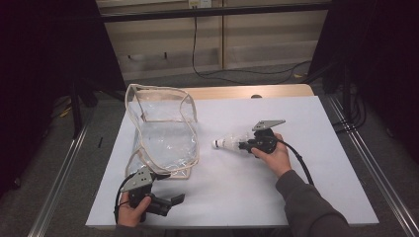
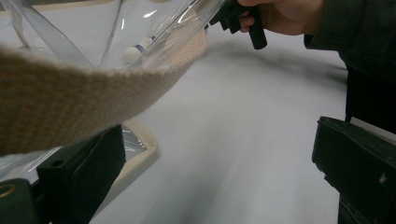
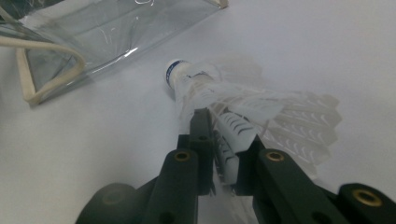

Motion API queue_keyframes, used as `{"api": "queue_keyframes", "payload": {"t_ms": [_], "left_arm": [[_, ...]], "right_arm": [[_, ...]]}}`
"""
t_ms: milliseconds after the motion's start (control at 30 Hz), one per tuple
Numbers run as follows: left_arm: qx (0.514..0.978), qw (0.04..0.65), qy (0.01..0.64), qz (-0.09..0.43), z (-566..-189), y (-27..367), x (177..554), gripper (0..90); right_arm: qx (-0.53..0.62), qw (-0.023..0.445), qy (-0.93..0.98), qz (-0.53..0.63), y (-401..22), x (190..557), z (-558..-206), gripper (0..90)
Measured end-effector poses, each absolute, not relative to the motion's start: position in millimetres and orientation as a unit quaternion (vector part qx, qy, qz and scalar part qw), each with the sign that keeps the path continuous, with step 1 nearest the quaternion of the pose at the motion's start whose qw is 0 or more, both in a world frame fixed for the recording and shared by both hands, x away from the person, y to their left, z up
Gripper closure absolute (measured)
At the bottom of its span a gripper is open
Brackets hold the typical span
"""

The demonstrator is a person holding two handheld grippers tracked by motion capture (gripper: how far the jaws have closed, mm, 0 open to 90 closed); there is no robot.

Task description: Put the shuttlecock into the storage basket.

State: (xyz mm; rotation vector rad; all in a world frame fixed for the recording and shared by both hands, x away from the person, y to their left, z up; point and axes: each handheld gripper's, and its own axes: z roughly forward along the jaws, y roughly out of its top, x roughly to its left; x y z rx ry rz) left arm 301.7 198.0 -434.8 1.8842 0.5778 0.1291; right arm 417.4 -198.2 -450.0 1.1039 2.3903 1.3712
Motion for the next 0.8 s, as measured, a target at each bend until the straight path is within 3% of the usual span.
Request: {"api": "queue_keyframes", "payload": {"t_ms": [800], "left_arm": [[0.797, 0.550, 0.244, 0.055, -435.0, 197.5, 301.3, 2.7]], "right_arm": [[0.371, 0.089, 0.801, 0.461, -209.4, 404.0, -446.7, 60.6]]}}
